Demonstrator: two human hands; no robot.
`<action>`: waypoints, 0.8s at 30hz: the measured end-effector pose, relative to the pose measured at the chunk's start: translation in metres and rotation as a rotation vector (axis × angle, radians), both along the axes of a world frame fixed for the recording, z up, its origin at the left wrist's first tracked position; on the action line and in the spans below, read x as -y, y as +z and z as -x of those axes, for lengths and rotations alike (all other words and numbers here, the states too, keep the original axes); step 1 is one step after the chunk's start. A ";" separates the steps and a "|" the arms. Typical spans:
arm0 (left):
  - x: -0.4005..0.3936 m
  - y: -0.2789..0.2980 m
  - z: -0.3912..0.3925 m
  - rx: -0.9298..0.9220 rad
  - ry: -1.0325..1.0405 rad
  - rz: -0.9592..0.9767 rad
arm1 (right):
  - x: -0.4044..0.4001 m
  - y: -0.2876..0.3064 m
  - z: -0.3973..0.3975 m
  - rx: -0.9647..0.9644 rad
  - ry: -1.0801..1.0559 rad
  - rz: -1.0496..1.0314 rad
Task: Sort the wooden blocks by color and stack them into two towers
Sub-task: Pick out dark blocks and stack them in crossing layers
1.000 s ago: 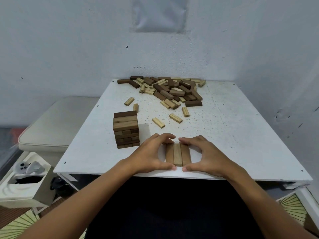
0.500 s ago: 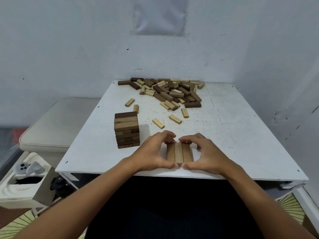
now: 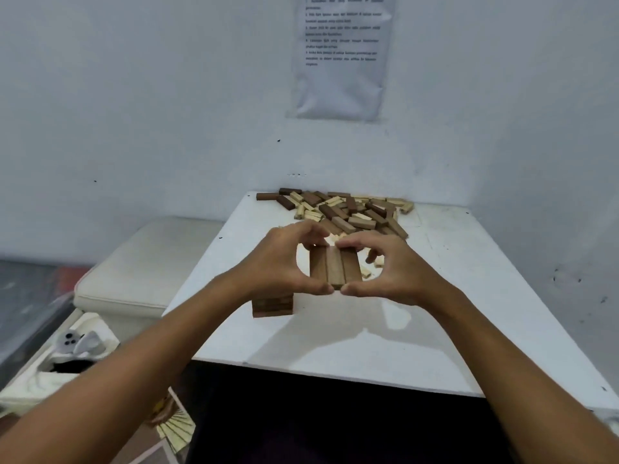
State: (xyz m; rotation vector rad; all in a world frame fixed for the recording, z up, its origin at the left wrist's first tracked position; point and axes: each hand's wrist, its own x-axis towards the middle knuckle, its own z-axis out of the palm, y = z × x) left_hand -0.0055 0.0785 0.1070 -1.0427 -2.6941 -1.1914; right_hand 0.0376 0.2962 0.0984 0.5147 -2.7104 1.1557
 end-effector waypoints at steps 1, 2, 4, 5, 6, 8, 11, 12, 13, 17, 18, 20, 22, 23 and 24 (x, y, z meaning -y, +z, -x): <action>0.006 0.004 0.003 -0.001 0.011 -0.006 | 0.005 0.004 0.006 -0.005 0.012 -0.007; 0.012 0.007 0.006 -0.007 0.026 -0.011 | 0.012 0.008 0.012 -0.007 0.022 -0.011; 0.024 0.012 0.012 -0.015 0.049 -0.013 | 0.023 0.012 0.026 -0.004 0.043 -0.012; 0.030 0.013 0.016 -0.009 0.056 -0.019 | 0.029 0.013 0.033 0.002 0.054 -0.007; 0.035 0.013 0.019 0.003 0.060 -0.028 | 0.034 0.013 0.039 0.007 0.062 -0.005; 0.046 0.013 0.026 0.028 0.079 -0.042 | 0.045 0.011 0.051 0.017 0.082 -0.012; 0.059 0.007 0.035 0.074 0.113 -0.045 | 0.058 0.005 0.067 0.041 0.106 -0.006; 0.062 0.004 0.038 0.086 0.123 -0.042 | 0.062 0.002 0.072 0.049 0.102 -0.015; 0.065 0.001 0.041 0.096 0.134 -0.036 | 0.065 -0.001 0.075 0.058 0.101 -0.023; 0.070 -0.009 0.049 0.120 0.160 0.003 | 0.072 -0.012 0.085 0.113 0.118 -0.004; 0.070 -0.011 0.051 0.123 0.161 0.011 | 0.073 -0.014 0.086 0.122 0.122 0.003; 0.071 -0.015 0.053 0.136 0.159 0.011 | 0.074 -0.018 0.088 0.133 0.131 0.009; 0.071 -0.019 0.054 0.148 0.155 0.004 | 0.074 -0.020 0.089 0.139 0.138 0.007; 0.072 -0.020 0.055 0.150 0.152 0.002 | 0.074 -0.021 0.089 0.140 0.139 0.004; 0.072 -0.021 0.056 0.150 0.149 0.001 | 0.074 -0.021 0.090 0.140 0.140 0.002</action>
